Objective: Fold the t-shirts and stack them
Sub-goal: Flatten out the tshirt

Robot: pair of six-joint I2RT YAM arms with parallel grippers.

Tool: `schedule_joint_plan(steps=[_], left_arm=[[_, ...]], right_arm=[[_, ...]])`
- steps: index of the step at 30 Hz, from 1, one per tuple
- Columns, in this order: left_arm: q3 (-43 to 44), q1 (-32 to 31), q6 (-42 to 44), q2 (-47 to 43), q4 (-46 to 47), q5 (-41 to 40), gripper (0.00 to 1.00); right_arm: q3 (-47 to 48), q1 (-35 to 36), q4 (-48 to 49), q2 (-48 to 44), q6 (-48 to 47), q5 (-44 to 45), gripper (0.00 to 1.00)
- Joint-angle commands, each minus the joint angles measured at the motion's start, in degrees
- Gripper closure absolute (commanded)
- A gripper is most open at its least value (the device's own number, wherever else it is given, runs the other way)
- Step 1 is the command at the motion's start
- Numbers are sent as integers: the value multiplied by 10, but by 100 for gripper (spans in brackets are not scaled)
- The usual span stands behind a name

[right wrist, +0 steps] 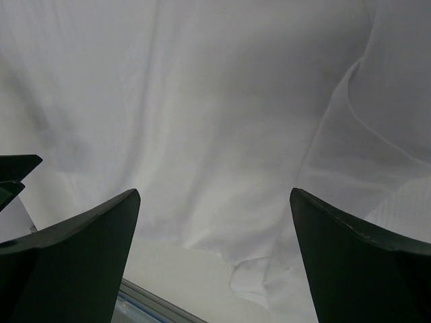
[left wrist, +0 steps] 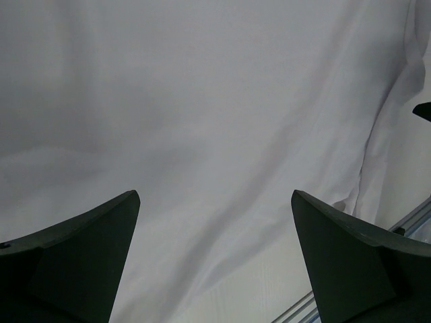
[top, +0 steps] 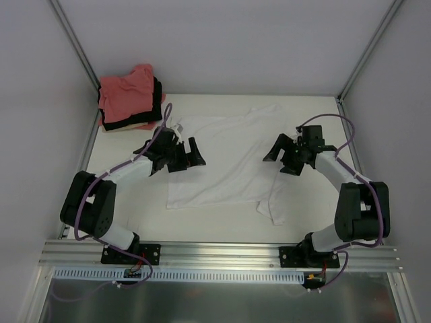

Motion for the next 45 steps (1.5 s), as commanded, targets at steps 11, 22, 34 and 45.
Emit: schedule_joint_plan(steps=[11, 22, 34, 45], left_arm=[[-48, -63, -32, 51, 68, 11, 1], [-79, -64, -17, 53, 70, -4, 1], [-78, -64, 13, 33, 33, -34, 1], [-77, -64, 29, 19, 19, -55, 1]], right_arm=[[-24, 4, -77, 10, -12, 59, 0], [-14, 4, -94, 52, -11, 105, 1], [11, -11, -85, 111, -9, 140, 8], [1, -77, -112, 68, -5, 143, 99]])
